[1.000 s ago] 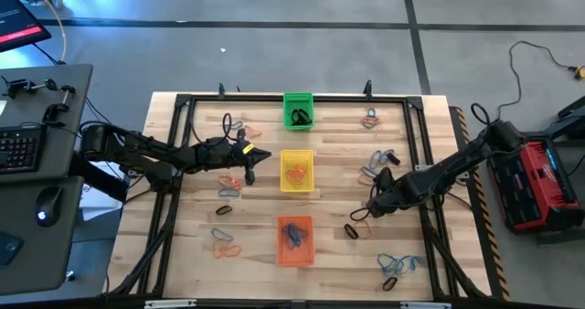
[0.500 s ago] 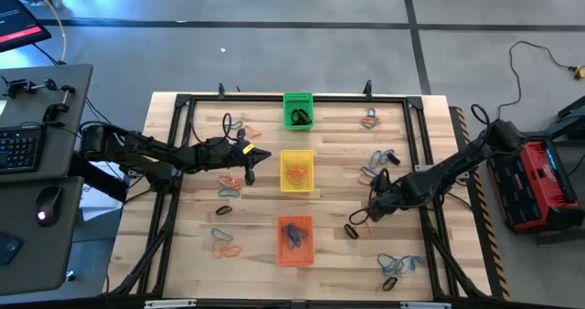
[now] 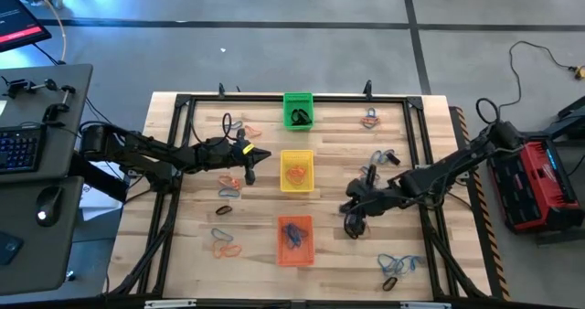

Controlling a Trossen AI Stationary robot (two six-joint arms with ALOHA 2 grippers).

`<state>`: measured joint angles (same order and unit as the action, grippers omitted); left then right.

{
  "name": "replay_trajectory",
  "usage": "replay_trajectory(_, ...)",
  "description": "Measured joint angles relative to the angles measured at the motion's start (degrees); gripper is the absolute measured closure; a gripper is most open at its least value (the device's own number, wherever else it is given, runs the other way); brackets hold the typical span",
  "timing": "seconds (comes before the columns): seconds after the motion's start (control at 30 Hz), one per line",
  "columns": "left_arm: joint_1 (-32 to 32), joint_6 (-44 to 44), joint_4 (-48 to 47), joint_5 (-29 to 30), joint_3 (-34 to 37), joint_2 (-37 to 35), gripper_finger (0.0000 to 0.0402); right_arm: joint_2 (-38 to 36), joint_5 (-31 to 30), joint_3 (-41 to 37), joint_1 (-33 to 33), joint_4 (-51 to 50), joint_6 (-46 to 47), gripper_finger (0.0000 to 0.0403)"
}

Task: Sort rubber bands into baskets
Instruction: Put the blue rubber band into the orange bin

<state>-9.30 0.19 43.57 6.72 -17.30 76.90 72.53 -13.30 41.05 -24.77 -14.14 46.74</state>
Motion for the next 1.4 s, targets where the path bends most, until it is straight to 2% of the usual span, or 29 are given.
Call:
replay_trajectory(0.13,0.00,0.00,0.00,0.00,0.00,0.00,0.0390,1.63,-0.13,3.00,0.00,3.76,-4.39,0.0402)
replay_trajectory(0.27,0.00,0.02,0.02,-0.02,0.00,0.00,0.0390,7.42,0.30,8.02,0.00,3.62,-7.61,0.0402)
replay_trajectory(0.53,-0.07,0.76,0.16,-0.02,0.00,0.00,0.0390,21.97,7.64,23.04,0.09,2.19,-15.40,0.0403)
replay_trajectory(0.73,-0.07,1.90,0.26,-0.02,0.00,0.00,0.0390,30.41,10.76,31.52,1.01,-2.51,-17.07,0.0403)
replay_trajectory(0.9,-0.07,1.95,0.40,-0.04,0.00,0.00,0.0390,34.64,15.92,33.70,3.26,0.39,-15.21,0.0403)
replay_trajectory(1.23,-0.07,3.43,0.99,-0.09,0.00,0.00,0.0390,37.42,23.59,33.97,6.47,2.36,-5.80,0.0403)
replay_trajectory(1.4,-0.07,3.10,1.57,-0.09,0.00,0.00,0.0390,37.46,24.82,33.97,6.47,2.34,-2.83,0.0403)
